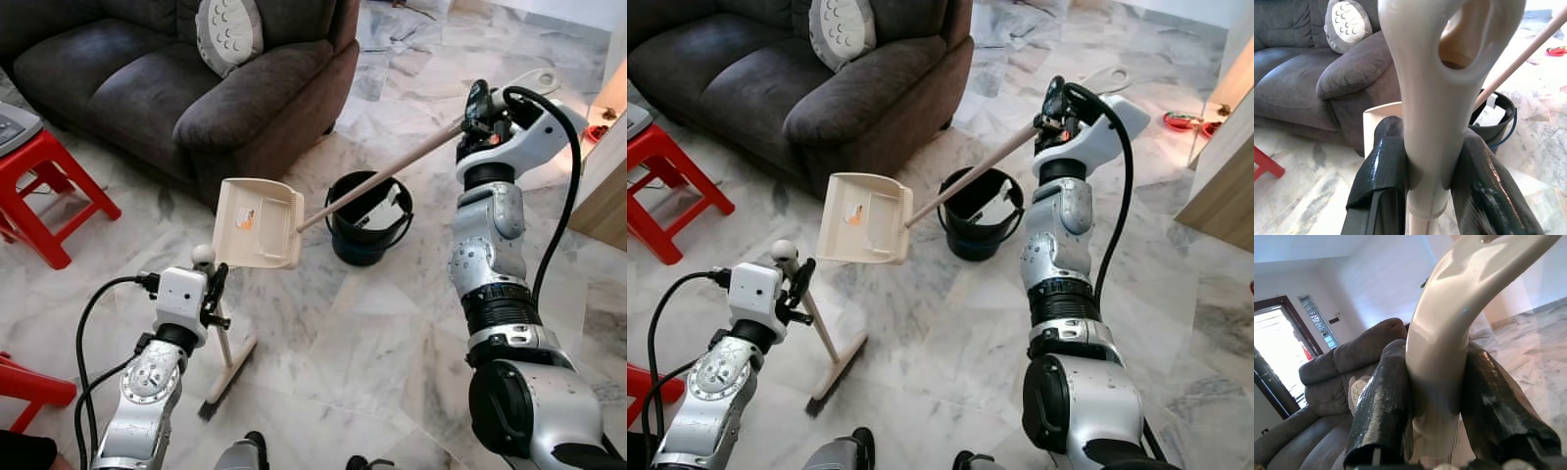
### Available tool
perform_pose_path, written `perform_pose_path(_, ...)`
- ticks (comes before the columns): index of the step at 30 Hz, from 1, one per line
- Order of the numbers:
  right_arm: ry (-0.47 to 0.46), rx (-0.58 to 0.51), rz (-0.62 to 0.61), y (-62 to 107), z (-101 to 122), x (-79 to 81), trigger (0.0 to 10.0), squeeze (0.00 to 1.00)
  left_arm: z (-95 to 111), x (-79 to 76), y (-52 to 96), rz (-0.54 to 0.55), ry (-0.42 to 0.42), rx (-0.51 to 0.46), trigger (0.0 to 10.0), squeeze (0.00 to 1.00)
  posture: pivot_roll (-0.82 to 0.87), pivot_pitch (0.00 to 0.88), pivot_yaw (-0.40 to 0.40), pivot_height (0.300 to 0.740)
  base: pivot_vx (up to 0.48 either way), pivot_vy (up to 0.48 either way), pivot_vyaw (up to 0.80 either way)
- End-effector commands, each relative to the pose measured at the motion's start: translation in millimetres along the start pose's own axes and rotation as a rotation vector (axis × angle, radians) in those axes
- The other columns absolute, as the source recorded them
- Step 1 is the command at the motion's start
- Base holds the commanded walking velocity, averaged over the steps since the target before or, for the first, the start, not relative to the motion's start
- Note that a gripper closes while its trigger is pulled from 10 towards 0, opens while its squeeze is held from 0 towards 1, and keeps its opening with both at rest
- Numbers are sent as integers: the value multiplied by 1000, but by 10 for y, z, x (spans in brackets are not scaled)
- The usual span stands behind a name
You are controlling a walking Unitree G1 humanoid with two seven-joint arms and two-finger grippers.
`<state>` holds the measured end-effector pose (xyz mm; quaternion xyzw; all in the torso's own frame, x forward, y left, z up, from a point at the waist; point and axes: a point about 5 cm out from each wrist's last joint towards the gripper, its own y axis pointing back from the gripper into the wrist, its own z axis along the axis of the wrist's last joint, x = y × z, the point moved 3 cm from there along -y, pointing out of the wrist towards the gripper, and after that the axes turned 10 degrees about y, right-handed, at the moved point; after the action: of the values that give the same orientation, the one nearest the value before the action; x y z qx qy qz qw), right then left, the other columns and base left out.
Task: Sweep floor
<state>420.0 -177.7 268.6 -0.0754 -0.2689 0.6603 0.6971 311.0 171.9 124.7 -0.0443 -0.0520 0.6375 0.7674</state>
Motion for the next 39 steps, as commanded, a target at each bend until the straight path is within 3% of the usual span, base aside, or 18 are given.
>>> perform_pose_path(1,-27,-89,15,-36,187,49,10000,0,51,56,-12,14,-12,-33,10000,0,187,129,-15,740,0,0,0)
perform_pose_path(14,-40,-74,7,-26,163,36,10000,0,48,82,-8,27,-18,-33,10000,0,189,140,-17,740,184,0,0)
perform_pose_path(39,-62,-79,7,-5,151,52,10000,0,40,106,5,34,-25,-34,10000,0,195,135,-23,740,267,0,-239)
